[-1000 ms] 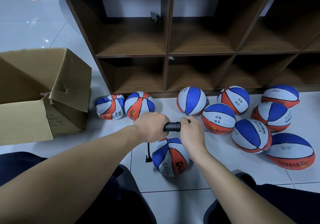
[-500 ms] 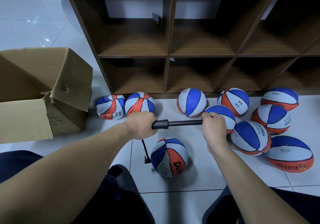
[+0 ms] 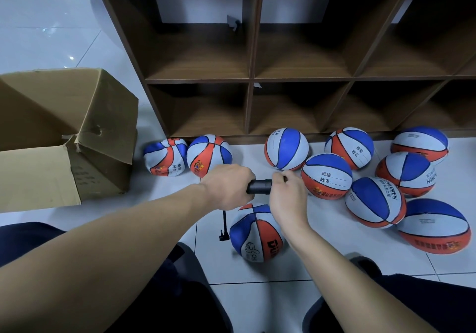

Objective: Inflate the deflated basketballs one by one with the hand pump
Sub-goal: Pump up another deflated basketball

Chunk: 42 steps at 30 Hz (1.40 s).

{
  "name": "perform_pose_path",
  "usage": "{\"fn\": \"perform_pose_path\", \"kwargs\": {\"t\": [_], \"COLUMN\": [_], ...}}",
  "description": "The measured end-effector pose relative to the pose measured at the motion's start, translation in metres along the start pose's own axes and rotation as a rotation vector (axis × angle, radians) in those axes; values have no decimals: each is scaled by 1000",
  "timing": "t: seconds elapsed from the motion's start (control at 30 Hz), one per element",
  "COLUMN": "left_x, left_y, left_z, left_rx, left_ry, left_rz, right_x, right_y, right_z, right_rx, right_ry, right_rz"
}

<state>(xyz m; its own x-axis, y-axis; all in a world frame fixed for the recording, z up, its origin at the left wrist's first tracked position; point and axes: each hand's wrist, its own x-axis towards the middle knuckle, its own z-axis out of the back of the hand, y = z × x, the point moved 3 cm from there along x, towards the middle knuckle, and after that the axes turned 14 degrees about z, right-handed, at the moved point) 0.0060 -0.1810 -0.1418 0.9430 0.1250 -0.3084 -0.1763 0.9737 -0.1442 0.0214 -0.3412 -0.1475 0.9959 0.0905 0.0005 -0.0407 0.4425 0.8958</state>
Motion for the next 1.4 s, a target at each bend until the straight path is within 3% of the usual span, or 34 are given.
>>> {"fn": "perform_pose_path", "kwargs": {"t": [0.43,0.87,1.07,1.4], "left_x": [3,9,6,2], "left_y": [6,40,20,5], "left_z": [-2,-5,0,-5], "left_rx": [-44,-38,5,60], "left_ry": [-4,82,54,62], "left_rz": [-28,105,57,0], "right_x": [8,38,20,-2], "right_y": [0,-23,-13,-13], "right_z": [7,44,24,-9], "right_rx": [25,76,31,8], "right_ry": [49,-140,-97,64], "right_rz": [4,-124,-14,-28]}}
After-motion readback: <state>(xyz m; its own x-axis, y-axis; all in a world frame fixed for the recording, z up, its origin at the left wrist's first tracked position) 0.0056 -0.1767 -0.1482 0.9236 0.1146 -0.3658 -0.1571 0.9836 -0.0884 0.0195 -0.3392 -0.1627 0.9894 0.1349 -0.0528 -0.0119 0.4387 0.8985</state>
